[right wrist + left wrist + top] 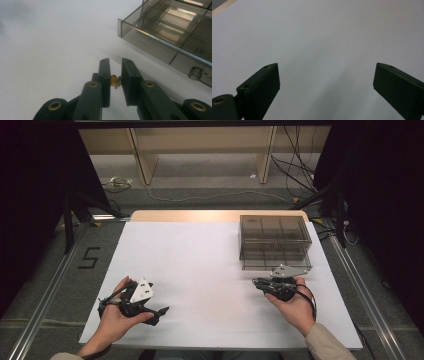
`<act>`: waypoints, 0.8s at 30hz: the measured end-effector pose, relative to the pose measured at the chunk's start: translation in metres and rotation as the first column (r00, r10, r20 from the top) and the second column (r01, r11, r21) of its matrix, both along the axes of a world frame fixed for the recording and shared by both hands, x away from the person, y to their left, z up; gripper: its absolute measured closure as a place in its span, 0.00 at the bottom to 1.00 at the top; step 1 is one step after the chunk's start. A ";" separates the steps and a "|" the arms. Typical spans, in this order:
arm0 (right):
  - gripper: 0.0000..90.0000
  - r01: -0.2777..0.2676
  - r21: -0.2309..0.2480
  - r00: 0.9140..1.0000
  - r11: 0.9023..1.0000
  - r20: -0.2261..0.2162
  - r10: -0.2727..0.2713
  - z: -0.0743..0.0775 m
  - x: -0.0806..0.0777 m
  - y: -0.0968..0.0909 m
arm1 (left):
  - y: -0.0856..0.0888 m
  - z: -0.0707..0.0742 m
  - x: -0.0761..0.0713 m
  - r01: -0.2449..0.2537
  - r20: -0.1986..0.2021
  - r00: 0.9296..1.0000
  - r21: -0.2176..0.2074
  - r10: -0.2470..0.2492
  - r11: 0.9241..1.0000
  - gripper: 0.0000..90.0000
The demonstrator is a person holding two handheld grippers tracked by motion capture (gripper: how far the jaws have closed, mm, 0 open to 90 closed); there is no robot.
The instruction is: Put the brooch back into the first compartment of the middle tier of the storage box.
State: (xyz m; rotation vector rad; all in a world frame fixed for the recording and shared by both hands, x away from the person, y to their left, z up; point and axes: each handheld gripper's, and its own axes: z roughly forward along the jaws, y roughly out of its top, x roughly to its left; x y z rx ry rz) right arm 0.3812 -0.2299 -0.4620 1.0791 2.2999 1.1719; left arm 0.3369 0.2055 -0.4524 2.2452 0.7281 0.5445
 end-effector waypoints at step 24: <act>0.88 0.013 0.009 1.000 1.000 0.008 -0.013 0.003 0.000 -0.002 | 0.000 0.000 0.000 0.000 -0.001 1.000 0.002 0.000 1.000 0.08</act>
